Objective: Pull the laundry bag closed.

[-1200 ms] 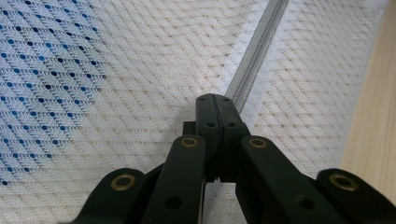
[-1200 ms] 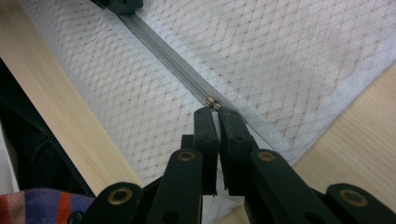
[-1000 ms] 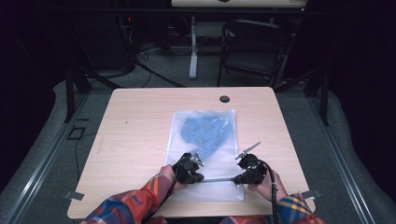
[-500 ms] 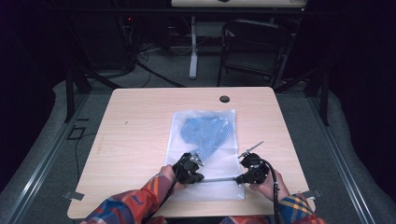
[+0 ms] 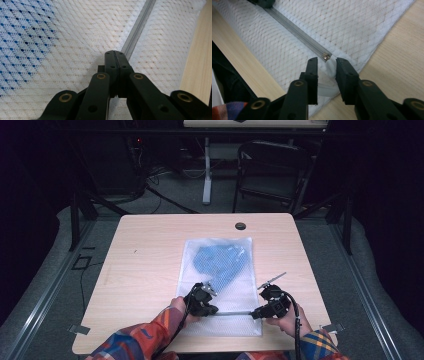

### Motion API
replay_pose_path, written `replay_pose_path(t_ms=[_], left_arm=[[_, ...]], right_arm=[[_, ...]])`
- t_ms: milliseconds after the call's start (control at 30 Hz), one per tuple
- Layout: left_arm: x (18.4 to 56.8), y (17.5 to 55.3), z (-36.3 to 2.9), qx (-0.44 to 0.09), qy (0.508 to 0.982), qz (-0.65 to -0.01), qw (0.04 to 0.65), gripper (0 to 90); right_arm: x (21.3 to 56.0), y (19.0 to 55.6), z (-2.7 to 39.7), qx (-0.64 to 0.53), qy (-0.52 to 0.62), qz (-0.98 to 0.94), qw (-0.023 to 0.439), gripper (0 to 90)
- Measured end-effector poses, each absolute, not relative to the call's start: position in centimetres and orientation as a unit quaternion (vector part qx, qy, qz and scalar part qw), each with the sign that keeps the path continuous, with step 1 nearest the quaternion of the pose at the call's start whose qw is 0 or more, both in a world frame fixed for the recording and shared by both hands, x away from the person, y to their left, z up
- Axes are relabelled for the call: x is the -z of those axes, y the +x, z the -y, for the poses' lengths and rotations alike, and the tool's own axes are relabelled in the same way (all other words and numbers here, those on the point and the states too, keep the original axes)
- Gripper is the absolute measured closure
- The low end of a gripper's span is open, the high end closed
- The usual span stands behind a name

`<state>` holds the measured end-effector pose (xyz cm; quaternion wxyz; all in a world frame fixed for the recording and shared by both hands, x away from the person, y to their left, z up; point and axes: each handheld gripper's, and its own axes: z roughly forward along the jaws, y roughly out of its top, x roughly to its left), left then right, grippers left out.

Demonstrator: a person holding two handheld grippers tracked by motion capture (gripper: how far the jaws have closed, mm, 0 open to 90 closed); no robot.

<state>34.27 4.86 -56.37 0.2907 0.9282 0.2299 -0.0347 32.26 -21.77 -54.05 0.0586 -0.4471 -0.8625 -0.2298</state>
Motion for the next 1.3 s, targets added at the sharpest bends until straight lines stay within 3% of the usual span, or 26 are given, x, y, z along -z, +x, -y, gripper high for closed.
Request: replay_pose_path(t_ms=[233, 367, 500, 600, 733, 900, 1300], left_arm=[[55.9, 34.2, -4.8, 0.039, 0.927, -0.231, 0.292, 65.2], [55.3, 34.4, -5.0, 0.047, 0.923, -0.242, 0.295, 41.1], [54.4, 34.6, -5.6, 0.044, 0.917, -0.251, 0.308, 27.5], [53.5, 34.4, -6.2, 0.033, 0.913, -0.26, 0.313, 16.8], [52.2, 34.2, -7.5, 0.017, 0.904, -0.273, 0.328, 11.0], [50.7, 34.0, -10.1, 0.008, 0.891, -0.296, 0.345, 0.0], [49.7, 33.4, -16.6, -0.03, 0.859, -0.358, 0.366, 0.0]], right_arm=[[53.4, 31.7, 21.7, 0.256, -0.43, 0.864, 0.062, 44.6], [52.9, 31.5, 22.0, 0.259, -0.426, 0.866, 0.045, 35.5], [52.3, 31.4, 22.6, 0.26, -0.429, 0.865, 0.016, 26.9], [51.9, 31.1, 23.0, 0.265, -0.431, 0.862, -0.01, 13.5], [51.2, 30.5, 23.6, 0.273, -0.442, 0.854, -0.035, 0.0], [50.6, 29.7, 24.7, 0.279, -0.448, 0.847, -0.067, 0.0], [50.4, 27.8, 28.4, 0.274, -0.494, 0.818, -0.11, 0.0]])
